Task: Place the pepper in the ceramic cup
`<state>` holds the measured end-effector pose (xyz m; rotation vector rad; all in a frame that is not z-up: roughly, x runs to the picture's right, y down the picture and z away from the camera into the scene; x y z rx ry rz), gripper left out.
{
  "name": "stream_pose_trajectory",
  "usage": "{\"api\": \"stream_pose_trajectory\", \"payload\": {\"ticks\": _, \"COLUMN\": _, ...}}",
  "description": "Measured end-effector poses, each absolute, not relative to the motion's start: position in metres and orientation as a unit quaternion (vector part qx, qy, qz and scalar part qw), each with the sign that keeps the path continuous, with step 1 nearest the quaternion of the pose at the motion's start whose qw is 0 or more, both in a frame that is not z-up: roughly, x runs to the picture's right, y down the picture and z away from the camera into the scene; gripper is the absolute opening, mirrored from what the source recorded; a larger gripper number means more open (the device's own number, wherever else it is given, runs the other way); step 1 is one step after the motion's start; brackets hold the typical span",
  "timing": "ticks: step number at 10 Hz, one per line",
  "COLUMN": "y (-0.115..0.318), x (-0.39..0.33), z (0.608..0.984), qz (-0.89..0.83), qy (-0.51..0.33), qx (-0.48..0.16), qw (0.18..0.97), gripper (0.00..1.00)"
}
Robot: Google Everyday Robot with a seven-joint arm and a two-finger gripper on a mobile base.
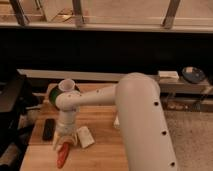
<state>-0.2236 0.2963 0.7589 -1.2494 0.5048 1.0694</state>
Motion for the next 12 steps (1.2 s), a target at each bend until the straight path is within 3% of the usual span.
{"api": "stream_pose_trajectory", "payload": {"ticks": 5, "y": 0.294, "x": -0.233, "z": 0.771, "qz": 0.474, "qy": 0.201, "qx": -0.561, "qw": 0.648, "gripper": 0.05}}
{"api": "stream_pose_trajectory", "payload": {"ticks": 6, "y": 0.289, "x": -0.237, "z": 0.771, "qz": 0.477, "qy": 0.183, "qx": -0.568, "qw": 0.645, "gripper": 0.01}}
{"api": "stream_pose_trajectory", "payload": {"ticks": 12, "y": 0.216, "x": -0.269, "z": 0.749, "qz": 0.478, "qy": 0.032, "qx": -0.583, "qw": 0.657, "gripper": 0.0}}
